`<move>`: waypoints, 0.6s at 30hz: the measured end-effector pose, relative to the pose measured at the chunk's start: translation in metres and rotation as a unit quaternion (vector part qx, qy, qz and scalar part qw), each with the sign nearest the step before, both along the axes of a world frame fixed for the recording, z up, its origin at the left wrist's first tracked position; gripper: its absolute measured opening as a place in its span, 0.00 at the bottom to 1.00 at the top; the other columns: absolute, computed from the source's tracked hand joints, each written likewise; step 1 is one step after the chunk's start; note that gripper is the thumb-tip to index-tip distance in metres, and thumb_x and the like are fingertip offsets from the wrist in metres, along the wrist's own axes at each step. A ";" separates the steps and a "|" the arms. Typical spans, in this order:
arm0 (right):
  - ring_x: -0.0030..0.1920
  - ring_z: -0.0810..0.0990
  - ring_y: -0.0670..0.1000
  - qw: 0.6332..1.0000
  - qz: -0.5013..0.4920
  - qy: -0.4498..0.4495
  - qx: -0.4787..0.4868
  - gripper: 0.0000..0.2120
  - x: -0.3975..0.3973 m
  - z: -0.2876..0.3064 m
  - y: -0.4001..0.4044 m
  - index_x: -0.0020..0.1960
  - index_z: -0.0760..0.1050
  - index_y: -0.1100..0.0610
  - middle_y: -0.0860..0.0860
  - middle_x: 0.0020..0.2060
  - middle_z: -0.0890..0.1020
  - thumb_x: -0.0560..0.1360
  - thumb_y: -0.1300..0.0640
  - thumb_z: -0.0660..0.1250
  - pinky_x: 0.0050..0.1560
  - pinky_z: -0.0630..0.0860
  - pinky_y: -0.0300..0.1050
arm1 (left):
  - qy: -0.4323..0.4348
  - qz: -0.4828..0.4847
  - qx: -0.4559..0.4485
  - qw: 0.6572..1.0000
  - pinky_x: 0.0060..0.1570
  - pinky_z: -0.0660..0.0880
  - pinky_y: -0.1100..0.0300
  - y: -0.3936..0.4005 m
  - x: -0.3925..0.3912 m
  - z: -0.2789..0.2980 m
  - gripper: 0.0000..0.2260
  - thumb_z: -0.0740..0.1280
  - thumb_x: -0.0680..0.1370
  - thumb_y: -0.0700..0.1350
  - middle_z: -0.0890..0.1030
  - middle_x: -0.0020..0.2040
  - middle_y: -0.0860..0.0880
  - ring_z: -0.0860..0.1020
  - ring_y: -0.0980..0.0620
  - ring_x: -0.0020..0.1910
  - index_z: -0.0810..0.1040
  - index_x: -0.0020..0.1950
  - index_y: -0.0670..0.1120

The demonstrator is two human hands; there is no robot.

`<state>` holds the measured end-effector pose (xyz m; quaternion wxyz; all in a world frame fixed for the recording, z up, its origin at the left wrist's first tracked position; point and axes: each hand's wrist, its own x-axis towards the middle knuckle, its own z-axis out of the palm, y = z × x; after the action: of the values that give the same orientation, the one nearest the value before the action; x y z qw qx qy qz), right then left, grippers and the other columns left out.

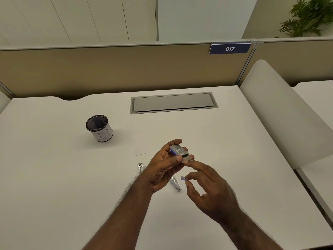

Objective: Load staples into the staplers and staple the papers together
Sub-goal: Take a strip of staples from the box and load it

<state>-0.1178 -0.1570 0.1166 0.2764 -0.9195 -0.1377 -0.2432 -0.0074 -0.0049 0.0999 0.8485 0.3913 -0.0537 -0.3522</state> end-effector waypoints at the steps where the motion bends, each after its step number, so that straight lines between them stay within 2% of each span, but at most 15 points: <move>1: 0.62 0.77 0.46 1.000 -0.001 -0.004 -0.007 0.04 0.000 0.000 0.000 0.46 0.80 0.55 0.50 0.60 0.80 0.75 0.55 0.68 0.51 0.78 0.37 | 0.001 -0.002 -0.002 1.000 0.56 0.79 0.54 0.000 0.000 0.000 0.24 0.70 0.72 0.34 0.81 0.55 0.43 0.79 0.39 0.58 0.73 0.67 0.45; 6: 0.63 0.77 0.48 0.999 -0.006 -0.024 -0.030 0.06 0.002 0.002 -0.002 0.46 0.80 0.54 0.50 0.58 0.82 0.76 0.53 0.67 0.60 0.74 0.35 | 0.001 -0.008 0.003 1.000 0.54 0.80 0.56 -0.001 0.000 -0.001 0.21 0.68 0.73 0.33 0.81 0.54 0.43 0.80 0.42 0.57 0.76 0.65 0.46; 13: 0.62 0.77 0.48 0.999 -0.011 -0.009 -0.035 0.07 0.003 0.004 -0.004 0.46 0.80 0.54 0.49 0.57 0.82 0.76 0.52 0.66 0.61 0.70 0.32 | -0.014 -0.023 0.020 0.999 0.55 0.79 0.55 -0.002 -0.001 -0.002 0.23 0.68 0.74 0.33 0.82 0.56 0.44 0.79 0.41 0.59 0.76 0.66 0.50; 18: 0.60 0.77 0.47 0.999 -0.020 -0.006 -0.031 0.06 0.003 0.004 -0.006 0.46 0.79 0.54 0.48 0.56 0.82 0.76 0.52 0.66 0.59 0.71 0.32 | -0.021 -0.048 0.016 0.998 0.55 0.78 0.57 -0.003 -0.002 0.000 0.24 0.68 0.75 0.32 0.80 0.61 0.44 0.79 0.45 0.59 0.76 0.68 0.51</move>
<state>-0.1145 -0.1631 0.1203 0.2422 -0.9287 -0.1283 -0.2496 -0.0096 -0.0074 0.1001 0.8227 0.4094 -0.0845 -0.3852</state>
